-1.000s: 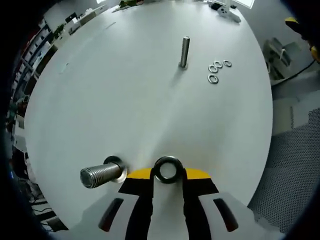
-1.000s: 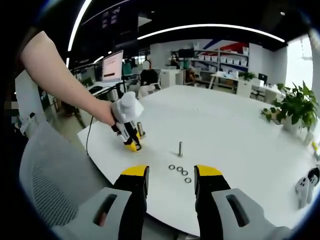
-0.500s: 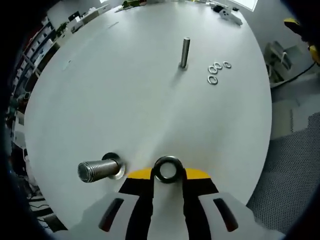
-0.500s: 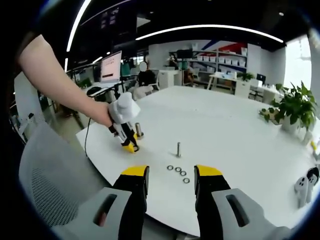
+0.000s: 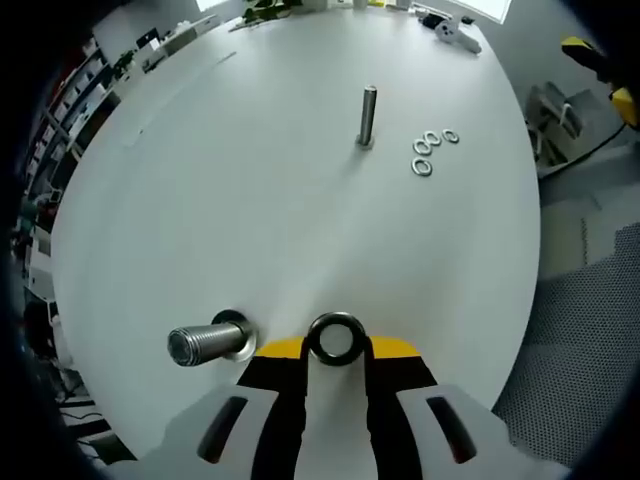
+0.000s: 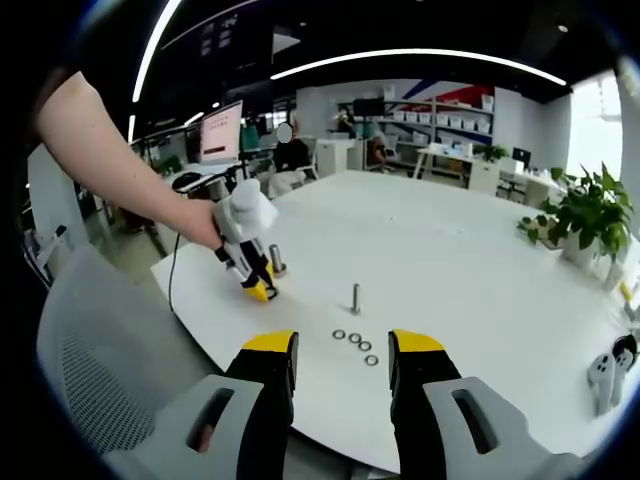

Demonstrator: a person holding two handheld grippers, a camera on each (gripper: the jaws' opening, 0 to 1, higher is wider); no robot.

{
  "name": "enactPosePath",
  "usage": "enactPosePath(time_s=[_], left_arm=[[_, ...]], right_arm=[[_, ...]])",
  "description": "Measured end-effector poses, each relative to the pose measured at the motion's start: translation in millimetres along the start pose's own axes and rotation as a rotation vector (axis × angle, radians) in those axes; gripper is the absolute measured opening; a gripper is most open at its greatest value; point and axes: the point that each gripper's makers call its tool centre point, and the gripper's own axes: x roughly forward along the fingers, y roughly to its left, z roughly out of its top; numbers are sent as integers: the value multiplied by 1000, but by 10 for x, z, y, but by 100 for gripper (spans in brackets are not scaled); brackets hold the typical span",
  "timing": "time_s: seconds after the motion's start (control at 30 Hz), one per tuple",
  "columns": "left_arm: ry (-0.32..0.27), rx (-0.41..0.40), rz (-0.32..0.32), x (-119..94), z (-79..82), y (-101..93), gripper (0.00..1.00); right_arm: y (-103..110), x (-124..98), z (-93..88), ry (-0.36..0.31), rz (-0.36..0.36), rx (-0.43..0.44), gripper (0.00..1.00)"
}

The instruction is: Place the washer onto the threaded stud by aligning its center hole with the stud, sliding it down to the base, and recovering from edge contact or off-axis alignment until the washer reaches the visible bottom stop.

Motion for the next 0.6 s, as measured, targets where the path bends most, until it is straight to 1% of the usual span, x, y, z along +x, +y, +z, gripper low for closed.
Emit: enactPosePath(time_s=[0.17, 0.33, 0.5, 0.6], left_arm=[[-20, 3, 6, -81, 13, 16, 19], [-65, 12, 17, -222, 108, 73, 19], [-97, 13, 29, -333, 182, 155, 19], [-111, -3, 31, -383, 192, 204, 19]], right_arm=[[2, 1, -2, 1, 1, -1, 38], [2, -1, -2, 1, -1, -2, 38], [-1, 0, -1, 1, -2, -2, 38], [-3, -3, 2, 0, -4, -3, 38]])
